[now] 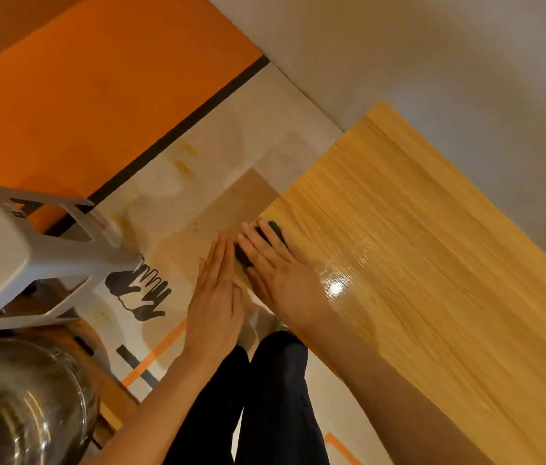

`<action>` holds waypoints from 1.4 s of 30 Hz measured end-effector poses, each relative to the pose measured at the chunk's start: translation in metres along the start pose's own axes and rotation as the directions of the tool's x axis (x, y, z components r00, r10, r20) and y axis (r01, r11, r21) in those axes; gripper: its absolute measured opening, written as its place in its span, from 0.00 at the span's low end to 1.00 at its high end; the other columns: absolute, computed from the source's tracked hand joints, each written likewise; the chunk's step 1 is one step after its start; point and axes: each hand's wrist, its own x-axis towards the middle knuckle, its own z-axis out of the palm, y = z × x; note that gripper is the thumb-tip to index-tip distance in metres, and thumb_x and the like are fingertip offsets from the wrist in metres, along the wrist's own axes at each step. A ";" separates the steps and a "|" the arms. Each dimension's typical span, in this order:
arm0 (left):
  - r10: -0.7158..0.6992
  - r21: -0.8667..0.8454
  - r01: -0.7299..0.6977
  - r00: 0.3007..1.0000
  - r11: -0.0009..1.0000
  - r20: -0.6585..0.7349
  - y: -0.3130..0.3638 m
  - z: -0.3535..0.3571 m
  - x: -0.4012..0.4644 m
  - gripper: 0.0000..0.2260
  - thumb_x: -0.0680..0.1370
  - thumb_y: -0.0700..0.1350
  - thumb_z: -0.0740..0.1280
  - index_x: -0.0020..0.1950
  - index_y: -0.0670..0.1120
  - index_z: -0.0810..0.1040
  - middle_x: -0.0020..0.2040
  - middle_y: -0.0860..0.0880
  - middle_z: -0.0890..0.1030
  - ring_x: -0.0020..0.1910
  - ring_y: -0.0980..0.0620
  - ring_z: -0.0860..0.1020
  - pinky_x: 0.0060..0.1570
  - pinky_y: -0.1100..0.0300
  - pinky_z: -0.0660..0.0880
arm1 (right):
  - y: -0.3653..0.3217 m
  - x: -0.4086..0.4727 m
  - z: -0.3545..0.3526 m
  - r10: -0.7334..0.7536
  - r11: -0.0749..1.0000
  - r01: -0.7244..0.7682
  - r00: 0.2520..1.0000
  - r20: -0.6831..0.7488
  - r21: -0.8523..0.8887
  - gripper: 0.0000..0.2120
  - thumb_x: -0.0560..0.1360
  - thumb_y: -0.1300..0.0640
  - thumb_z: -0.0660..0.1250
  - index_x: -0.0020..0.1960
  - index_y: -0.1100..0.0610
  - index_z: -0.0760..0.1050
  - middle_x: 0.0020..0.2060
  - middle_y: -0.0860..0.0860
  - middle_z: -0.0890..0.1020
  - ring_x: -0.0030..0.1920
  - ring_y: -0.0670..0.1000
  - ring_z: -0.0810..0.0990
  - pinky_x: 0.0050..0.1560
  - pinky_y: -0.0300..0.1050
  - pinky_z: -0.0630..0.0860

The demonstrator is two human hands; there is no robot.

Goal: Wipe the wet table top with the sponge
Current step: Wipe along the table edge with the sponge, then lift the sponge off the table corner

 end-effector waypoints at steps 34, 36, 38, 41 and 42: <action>0.036 -0.105 -0.012 0.974 0.994 0.225 -0.008 -0.035 -0.001 0.31 0.80 0.48 0.49 0.83 0.44 0.50 0.84 0.48 0.50 0.81 0.57 0.48 0.80 0.45 0.54 | -0.051 -0.118 0.009 0.540 0.835 -0.528 0.840 -0.052 0.154 0.31 0.80 0.58 0.60 0.79 0.58 0.52 0.79 0.52 0.51 0.79 0.55 0.47 0.76 0.58 0.53; 0.030 -0.046 -0.021 0.974 0.999 0.224 -0.004 -0.035 -0.002 0.29 0.82 0.45 0.52 0.83 0.43 0.48 0.84 0.47 0.48 0.79 0.58 0.45 0.80 0.44 0.52 | -0.054 -0.129 0.002 0.548 0.823 -0.531 0.836 -0.037 0.202 0.31 0.79 0.60 0.61 0.79 0.57 0.54 0.79 0.51 0.51 0.79 0.55 0.48 0.77 0.57 0.56; 0.055 -0.010 -0.054 0.977 0.998 0.208 0.005 -0.035 -0.003 0.29 0.84 0.41 0.56 0.83 0.43 0.48 0.83 0.47 0.47 0.79 0.57 0.44 0.81 0.46 0.50 | -0.059 -0.138 -0.008 0.603 0.766 -0.564 0.797 -0.042 0.308 0.30 0.77 0.62 0.65 0.77 0.56 0.60 0.79 0.51 0.53 0.78 0.52 0.56 0.74 0.46 0.63; 0.176 -0.122 -0.147 0.945 0.982 0.277 0.031 -0.035 -0.009 0.28 0.85 0.42 0.59 0.83 0.48 0.52 0.83 0.54 0.51 0.81 0.57 0.48 0.81 0.53 0.51 | -0.063 -0.142 -0.037 0.745 0.565 -0.586 0.665 -0.054 0.580 0.21 0.76 0.62 0.64 0.68 0.52 0.68 0.65 0.47 0.71 0.58 0.44 0.76 0.53 0.31 0.72; 0.212 -0.196 -0.151 0.916 0.969 0.341 0.042 -0.035 -0.012 0.27 0.85 0.44 0.60 0.83 0.51 0.54 0.82 0.57 0.53 0.81 0.60 0.50 0.80 0.57 0.53 | -0.061 -0.141 -0.049 0.786 0.464 -0.578 0.618 -0.011 0.671 0.19 0.76 0.62 0.64 0.65 0.50 0.68 0.57 0.47 0.76 0.49 0.42 0.78 0.47 0.33 0.73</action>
